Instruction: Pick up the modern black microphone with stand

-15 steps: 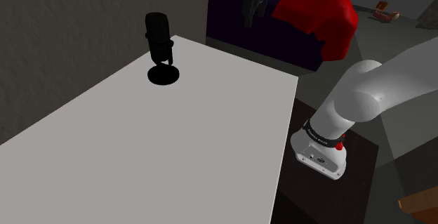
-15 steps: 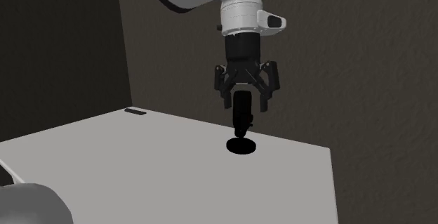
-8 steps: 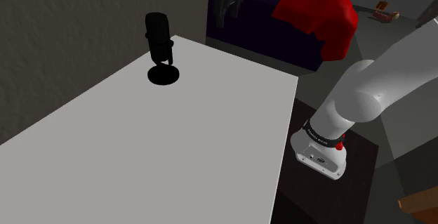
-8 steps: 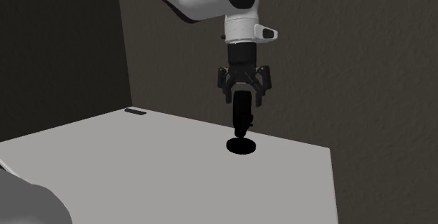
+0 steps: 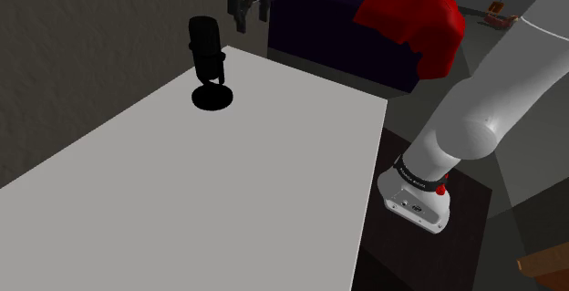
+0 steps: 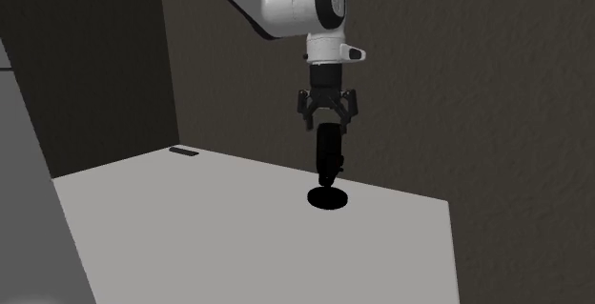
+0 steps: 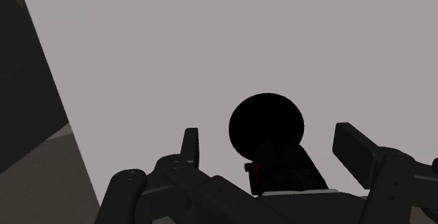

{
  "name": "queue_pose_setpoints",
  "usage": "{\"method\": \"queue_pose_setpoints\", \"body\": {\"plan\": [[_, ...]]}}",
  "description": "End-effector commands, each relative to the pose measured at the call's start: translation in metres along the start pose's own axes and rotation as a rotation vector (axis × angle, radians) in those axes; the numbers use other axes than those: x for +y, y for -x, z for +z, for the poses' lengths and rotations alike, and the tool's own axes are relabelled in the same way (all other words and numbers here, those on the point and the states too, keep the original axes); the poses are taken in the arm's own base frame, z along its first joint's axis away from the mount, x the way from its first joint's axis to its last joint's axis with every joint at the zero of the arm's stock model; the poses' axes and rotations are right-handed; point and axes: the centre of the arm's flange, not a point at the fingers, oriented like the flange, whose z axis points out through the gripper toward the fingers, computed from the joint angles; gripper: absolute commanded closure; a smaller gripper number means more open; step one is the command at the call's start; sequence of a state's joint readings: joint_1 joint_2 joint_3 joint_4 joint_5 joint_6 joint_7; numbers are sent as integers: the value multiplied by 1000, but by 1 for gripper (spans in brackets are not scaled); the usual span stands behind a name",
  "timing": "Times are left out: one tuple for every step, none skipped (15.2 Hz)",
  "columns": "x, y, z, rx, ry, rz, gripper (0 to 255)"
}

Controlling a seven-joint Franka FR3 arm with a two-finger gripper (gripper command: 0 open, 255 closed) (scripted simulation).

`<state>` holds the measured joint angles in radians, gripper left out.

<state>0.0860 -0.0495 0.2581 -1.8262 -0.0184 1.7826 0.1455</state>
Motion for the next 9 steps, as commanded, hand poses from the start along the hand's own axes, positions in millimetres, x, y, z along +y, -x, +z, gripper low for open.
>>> {"method": "queue_pose_setpoints", "body": {"plan": [[-13, -21, 1, 7, -11, -6, 0], [-20, -31, 1, 10, -15, -10, 0], [-26, -42, 2, 14, -20, -14, 0], [-33, -52, 2, 17, -25, -17, 0], [-40, -63, 2, 21, -29, -21, 0], [-43, -68, 2, 22, -32, -23, 0], [-43, -68, 7, 22, -32, -23, 0], [-43, -68, 12, 22, -32, -23, 0], [-44, -68, 18, 22, -32, -23, 0]]}}
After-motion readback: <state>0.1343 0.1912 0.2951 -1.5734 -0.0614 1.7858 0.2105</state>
